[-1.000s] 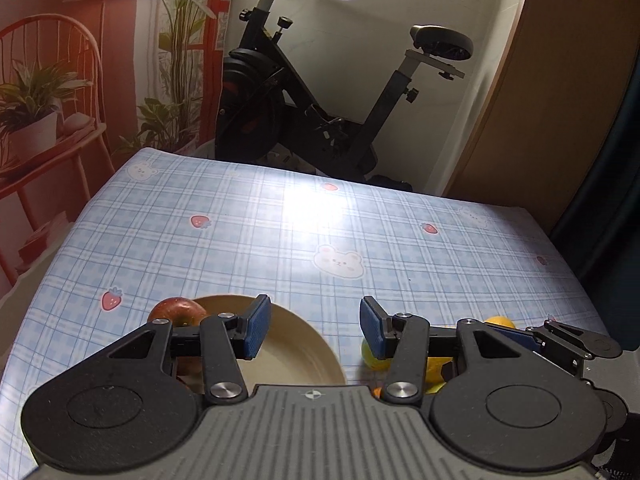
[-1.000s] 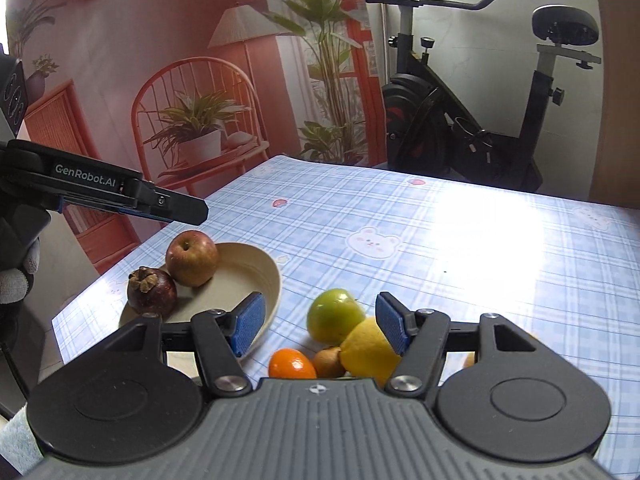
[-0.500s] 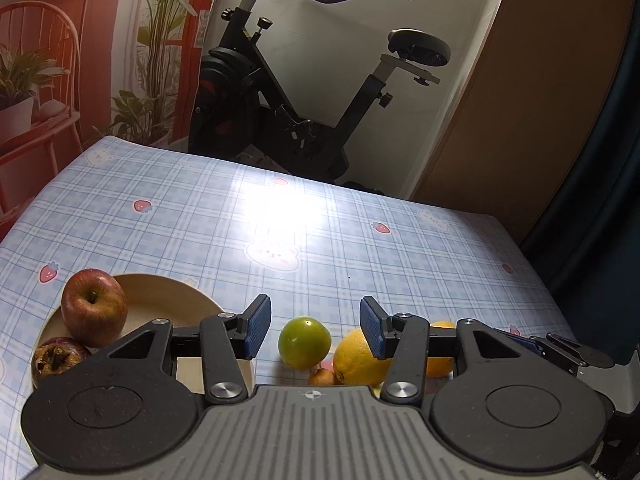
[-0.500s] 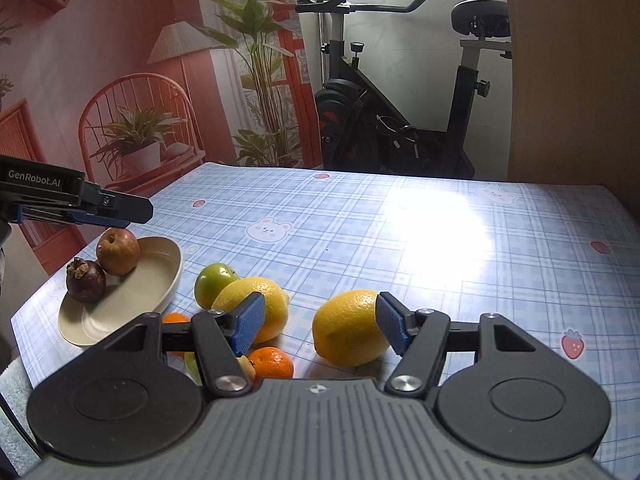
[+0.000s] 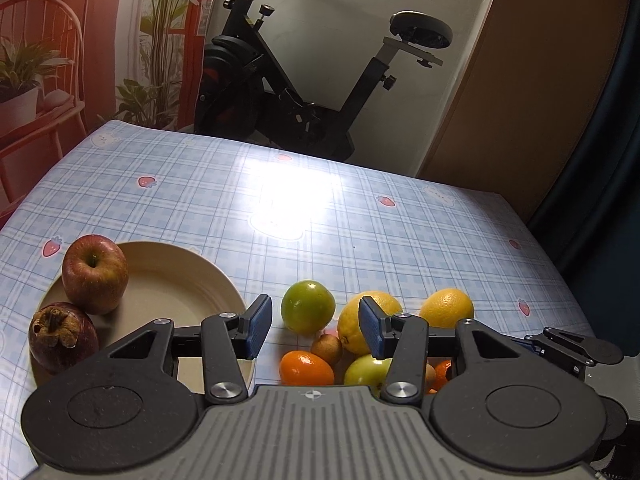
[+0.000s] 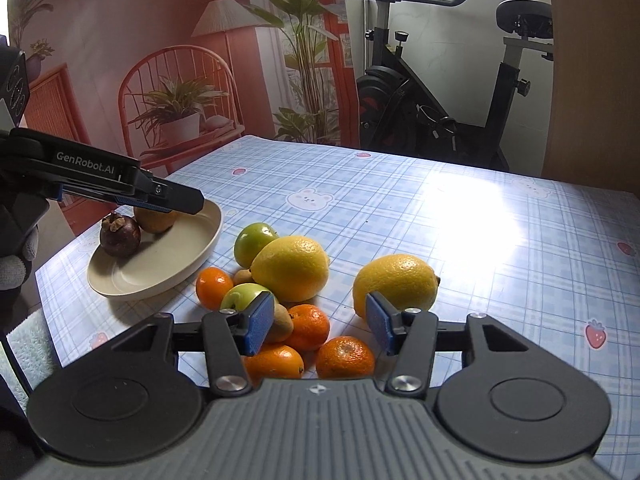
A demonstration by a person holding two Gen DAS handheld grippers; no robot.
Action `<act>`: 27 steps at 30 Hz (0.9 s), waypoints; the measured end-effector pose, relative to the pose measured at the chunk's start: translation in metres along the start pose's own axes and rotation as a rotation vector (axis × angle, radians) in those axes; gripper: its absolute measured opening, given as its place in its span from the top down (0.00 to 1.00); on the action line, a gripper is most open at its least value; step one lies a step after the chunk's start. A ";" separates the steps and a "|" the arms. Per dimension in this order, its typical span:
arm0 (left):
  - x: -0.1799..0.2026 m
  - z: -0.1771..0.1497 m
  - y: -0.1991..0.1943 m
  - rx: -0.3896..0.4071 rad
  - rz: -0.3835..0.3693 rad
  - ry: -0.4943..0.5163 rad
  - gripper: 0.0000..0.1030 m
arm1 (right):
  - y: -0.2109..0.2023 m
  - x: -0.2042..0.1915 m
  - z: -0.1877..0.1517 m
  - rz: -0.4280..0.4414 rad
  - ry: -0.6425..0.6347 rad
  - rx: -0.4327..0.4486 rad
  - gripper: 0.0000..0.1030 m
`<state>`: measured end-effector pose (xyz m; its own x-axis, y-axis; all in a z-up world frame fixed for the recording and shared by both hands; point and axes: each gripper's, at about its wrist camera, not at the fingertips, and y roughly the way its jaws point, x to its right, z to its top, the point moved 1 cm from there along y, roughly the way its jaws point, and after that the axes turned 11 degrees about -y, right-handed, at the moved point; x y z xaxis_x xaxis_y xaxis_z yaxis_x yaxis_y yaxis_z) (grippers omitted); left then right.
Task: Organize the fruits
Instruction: 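Move the left tool back over the remaining fruit cluster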
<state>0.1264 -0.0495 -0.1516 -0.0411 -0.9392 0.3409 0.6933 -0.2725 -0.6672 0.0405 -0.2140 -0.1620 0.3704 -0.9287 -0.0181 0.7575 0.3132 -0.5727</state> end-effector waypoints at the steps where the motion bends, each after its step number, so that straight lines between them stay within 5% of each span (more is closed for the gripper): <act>1: -0.002 0.000 0.001 -0.003 0.003 0.000 0.52 | 0.002 -0.001 0.001 0.010 -0.003 -0.001 0.50; 11: -0.007 -0.008 0.002 -0.026 0.019 0.013 0.62 | 0.015 -0.018 0.002 0.081 -0.028 -0.019 0.64; 27: -0.004 0.000 0.011 -0.037 0.016 0.010 0.66 | 0.007 0.010 0.006 -0.017 0.011 -0.001 0.64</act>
<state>0.1339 -0.0487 -0.1604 -0.0371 -0.9455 0.3235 0.6670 -0.2645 -0.6965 0.0533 -0.2199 -0.1613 0.3516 -0.9360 -0.0171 0.7633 0.2971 -0.5737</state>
